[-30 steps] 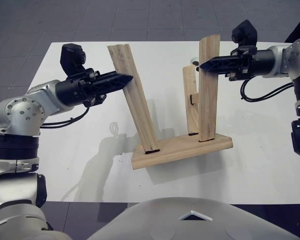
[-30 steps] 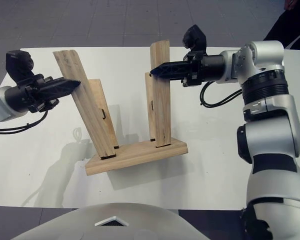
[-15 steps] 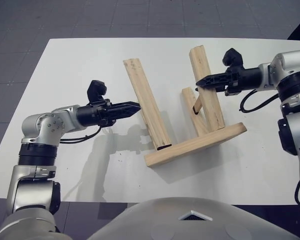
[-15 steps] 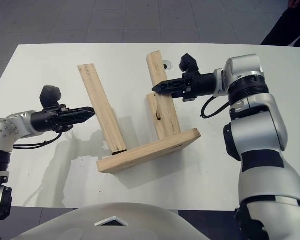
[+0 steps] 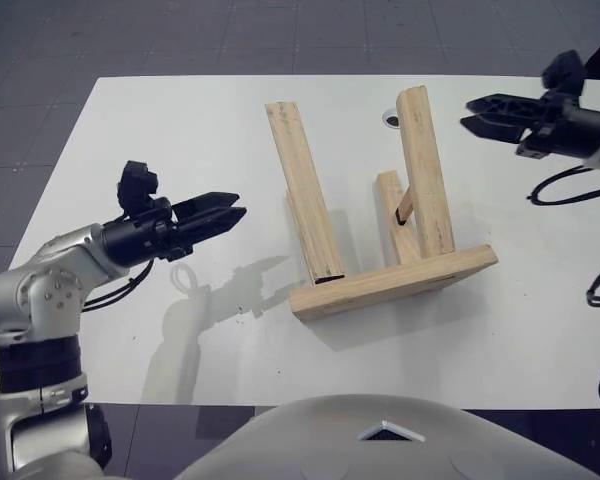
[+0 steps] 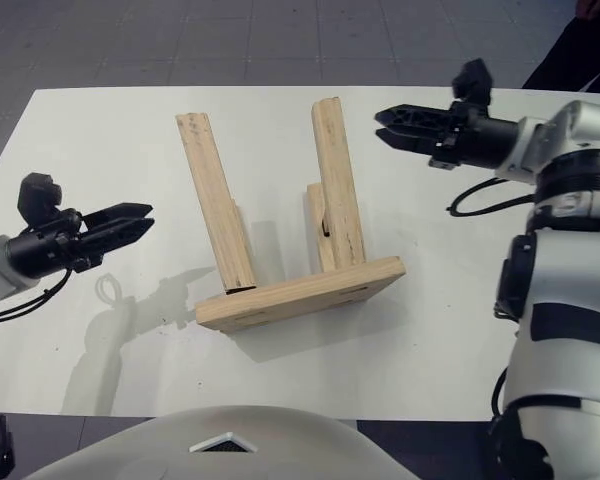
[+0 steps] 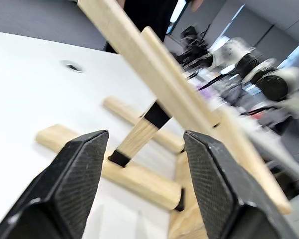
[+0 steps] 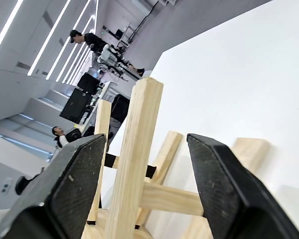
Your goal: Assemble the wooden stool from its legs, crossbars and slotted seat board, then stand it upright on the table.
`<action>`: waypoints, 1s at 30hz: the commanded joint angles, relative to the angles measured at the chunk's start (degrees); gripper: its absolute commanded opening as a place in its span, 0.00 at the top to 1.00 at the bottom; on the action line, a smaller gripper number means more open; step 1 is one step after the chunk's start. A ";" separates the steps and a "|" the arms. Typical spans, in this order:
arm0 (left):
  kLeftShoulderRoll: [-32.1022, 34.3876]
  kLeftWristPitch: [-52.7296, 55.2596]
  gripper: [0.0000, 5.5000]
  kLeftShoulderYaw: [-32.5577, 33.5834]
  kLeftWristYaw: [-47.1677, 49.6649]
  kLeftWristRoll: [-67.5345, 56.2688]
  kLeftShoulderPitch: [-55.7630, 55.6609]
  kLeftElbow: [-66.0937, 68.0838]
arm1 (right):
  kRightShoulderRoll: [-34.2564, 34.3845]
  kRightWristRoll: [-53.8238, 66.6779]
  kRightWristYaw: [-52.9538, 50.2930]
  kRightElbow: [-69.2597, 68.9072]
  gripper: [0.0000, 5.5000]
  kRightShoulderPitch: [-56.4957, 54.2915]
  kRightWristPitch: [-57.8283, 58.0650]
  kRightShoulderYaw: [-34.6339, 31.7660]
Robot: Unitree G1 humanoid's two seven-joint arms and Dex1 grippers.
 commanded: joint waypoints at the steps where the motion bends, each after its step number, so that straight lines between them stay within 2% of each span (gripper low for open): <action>1: -4.80 -4.49 0.49 2.37 5.70 2.13 8.88 -9.52 | -2.50 -0.52 2.22 -5.43 0.46 3.21 0.66 0.19; 4: -3.37 -9.58 0.49 -1.56 6.86 10.40 13.93 -15.09 | -5.56 -3.33 4.60 -18.13 0.46 13.89 -7.41 4.58; 9: -0.36 -16.34 0.49 -5.94 4.53 19.84 22.49 -21.76 | -9.47 -10.60 2.64 -27.54 0.65 27.58 -25.21 8.15; 11: 0.33 -17.73 0.49 -7.21 4.22 21.81 24.82 -23.27 | -10.37 -11.96 2.93 -30.48 0.72 30.72 -28.50 8.96; 14: -0.78 -18.32 0.59 -10.60 5.43 23.44 25.61 -23.74 | -9.97 -12.55 2.24 -35.77 0.84 35.49 -29.63 9.83; 18: -1.81 -19.35 0.60 -16.90 7.30 27.55 25.06 -22.43 | -8.89 -12.25 -0.45 -42.53 0.98 41.07 -28.35 10.35; 23: -2.48 -21.22 0.60 -20.96 8.12 30.81 25.07 -19.57 | -8.07 -10.44 -3.35 -50.32 0.98 45.55 -24.65 9.79; 30: -5.30 -23.22 0.60 -22.37 11.30 33.24 20.11 -14.37 | -6.71 -7.16 -5.77 -56.35 0.98 45.73 -18.74 9.57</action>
